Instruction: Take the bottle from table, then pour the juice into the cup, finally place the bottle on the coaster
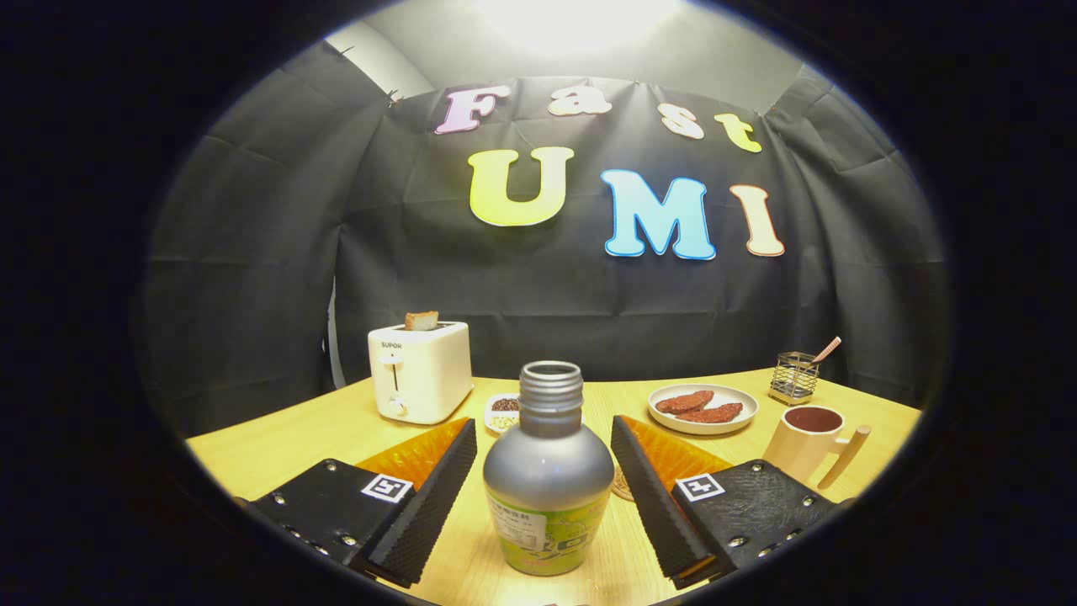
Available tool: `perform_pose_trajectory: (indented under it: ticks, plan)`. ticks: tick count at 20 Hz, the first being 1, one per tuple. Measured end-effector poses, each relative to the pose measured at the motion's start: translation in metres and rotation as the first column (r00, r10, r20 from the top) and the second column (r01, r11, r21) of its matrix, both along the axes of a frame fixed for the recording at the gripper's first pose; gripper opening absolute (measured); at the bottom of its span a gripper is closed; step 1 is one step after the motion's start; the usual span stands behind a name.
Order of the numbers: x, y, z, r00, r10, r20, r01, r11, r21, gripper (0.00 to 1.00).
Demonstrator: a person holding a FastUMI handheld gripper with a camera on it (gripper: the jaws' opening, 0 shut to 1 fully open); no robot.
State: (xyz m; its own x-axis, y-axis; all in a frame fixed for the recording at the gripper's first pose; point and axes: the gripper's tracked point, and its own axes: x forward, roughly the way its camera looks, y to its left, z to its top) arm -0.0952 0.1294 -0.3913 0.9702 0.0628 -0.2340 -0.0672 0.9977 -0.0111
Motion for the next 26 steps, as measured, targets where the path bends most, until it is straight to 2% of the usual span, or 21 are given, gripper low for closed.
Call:
perform_pose_trajectory:
  ticks: [5,9,12,14,20,23,26]
  plan:
    - [-0.002,0.004,-0.02,1.0,0.017,-0.022,-0.017,1.0,-0.012,0.98]
    - [0.002,0.002,-0.042,0.998,0.013,-0.066,-0.014,1.0,-0.011,0.9]
    - [0.0,0.0,-0.04,0.999,0.007,-0.052,-0.005,0.999,0.038,0.81]
    - [-0.002,-0.003,-0.036,0.999,-0.001,-0.054,0.003,0.998,0.055,0.79]
    - [0.007,-0.023,-0.002,0.999,-0.03,-0.041,0.036,0.986,0.161,0.79]
    - [0.018,-0.042,0.016,0.997,-0.054,-0.047,0.065,0.961,0.269,0.79]
    - [0.03,-0.059,0.024,0.994,-0.074,-0.077,0.1,0.897,0.43,0.79]
